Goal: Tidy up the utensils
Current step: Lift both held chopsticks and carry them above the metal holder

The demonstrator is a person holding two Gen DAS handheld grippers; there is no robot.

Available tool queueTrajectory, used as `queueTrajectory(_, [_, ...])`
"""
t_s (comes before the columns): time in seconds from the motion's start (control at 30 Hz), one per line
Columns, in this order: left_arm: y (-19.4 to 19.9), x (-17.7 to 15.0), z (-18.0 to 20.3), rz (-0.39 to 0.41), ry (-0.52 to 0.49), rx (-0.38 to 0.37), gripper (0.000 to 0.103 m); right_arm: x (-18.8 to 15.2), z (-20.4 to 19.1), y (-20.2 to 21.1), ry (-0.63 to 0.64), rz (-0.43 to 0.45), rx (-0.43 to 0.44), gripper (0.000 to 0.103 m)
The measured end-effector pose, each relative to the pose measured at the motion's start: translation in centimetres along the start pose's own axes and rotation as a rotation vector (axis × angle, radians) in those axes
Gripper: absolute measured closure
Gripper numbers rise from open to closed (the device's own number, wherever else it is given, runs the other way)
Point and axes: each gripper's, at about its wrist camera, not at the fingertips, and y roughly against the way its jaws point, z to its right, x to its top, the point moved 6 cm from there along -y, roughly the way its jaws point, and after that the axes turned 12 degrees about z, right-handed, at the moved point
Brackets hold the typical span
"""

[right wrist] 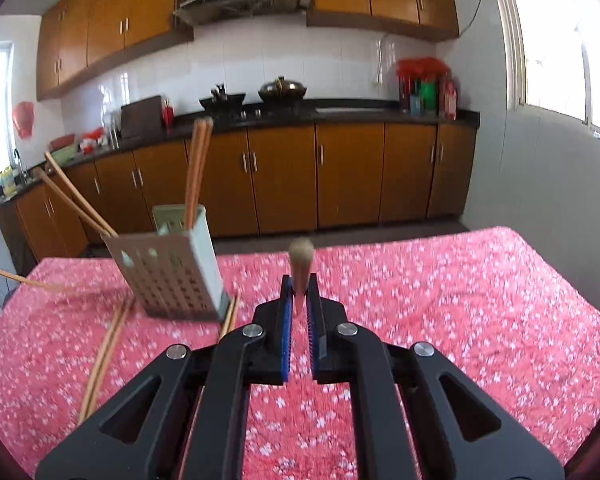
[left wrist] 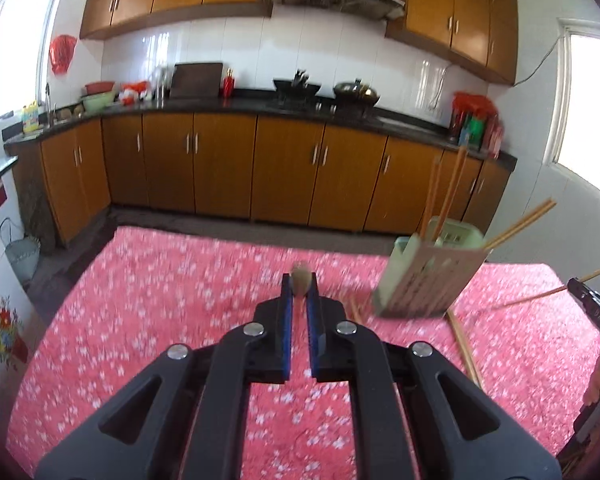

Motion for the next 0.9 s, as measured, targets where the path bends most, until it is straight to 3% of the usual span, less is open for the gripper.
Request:
queueTrajectory(0.2, [0.9, 1.7, 0.8, 0.023, 0.005, -0.019, 0.095, 1.2, -0.7, 0.6, -0.023, 0.032, 0.023, 0.095])
queueTrajectory(0.57, [5.3, 8.6, 7.1, 0.185, 0.022, -0.190, 0.095, 10.8, -3.7, 5.5, -0.146, 0.247, 0.232, 0.095])
queueTrajectory(0.7, [5.8, 10.9, 9.9, 0.255, 0.024, -0.235, 0.095, 12.7, -4.8, 5.6, -0.150, 0.317, 0.233, 0.095])
queueTrajectory(0.9, [3.3, 12.0, 12.6, 0.294, 0.051, -0.222, 0.095, 13.7, -6.6, 3.3, -0.137, 0.378, 0.215, 0.095])
